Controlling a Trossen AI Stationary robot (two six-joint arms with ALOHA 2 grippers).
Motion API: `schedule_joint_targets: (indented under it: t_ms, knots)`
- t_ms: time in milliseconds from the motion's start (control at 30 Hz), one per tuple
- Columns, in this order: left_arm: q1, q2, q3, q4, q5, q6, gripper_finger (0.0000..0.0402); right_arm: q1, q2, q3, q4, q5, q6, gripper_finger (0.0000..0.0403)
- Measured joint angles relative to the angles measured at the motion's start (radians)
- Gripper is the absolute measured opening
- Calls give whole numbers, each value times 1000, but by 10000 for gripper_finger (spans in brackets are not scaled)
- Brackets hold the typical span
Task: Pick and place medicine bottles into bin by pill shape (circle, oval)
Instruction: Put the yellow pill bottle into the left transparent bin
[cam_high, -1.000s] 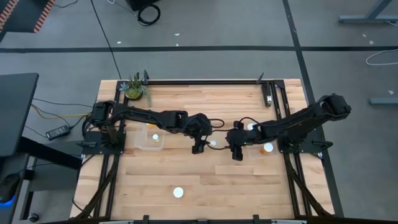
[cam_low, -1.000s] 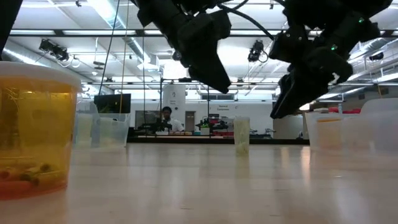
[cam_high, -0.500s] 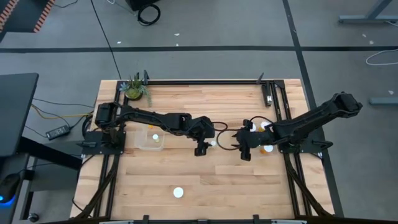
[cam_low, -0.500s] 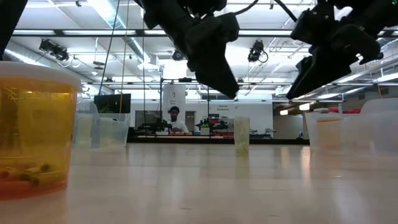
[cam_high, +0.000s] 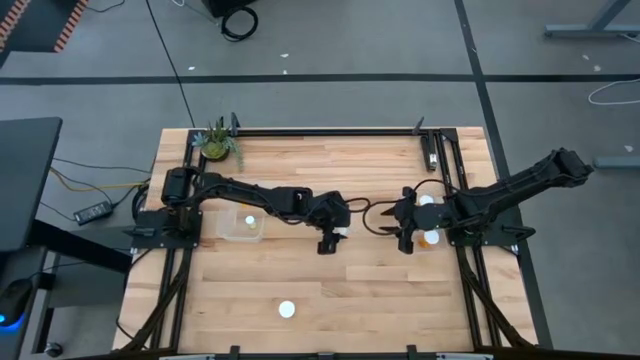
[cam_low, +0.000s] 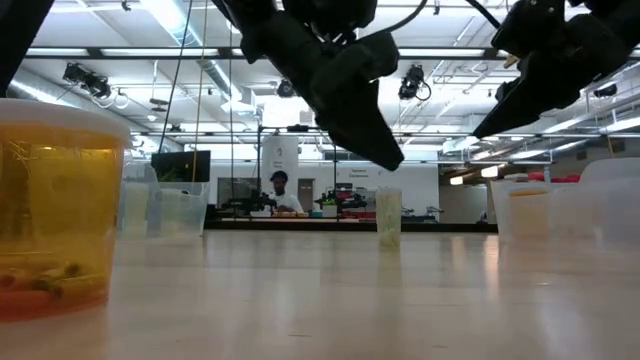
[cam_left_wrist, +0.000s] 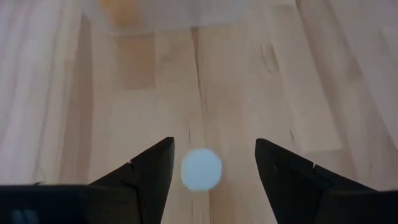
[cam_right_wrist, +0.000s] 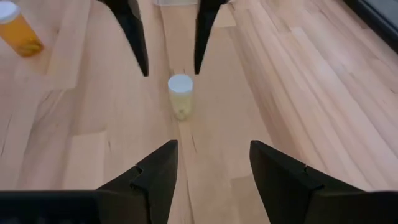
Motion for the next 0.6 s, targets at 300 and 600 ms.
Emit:
schedule_joint_targets:
  t_ms: [300,600]
  knots:
    - [0,36,-2,69,-19,37,267,37,-2,0,-1,34,21,206]
    - [1,63,0,51,-49,55,273,42,5,0,1,52,25,206]
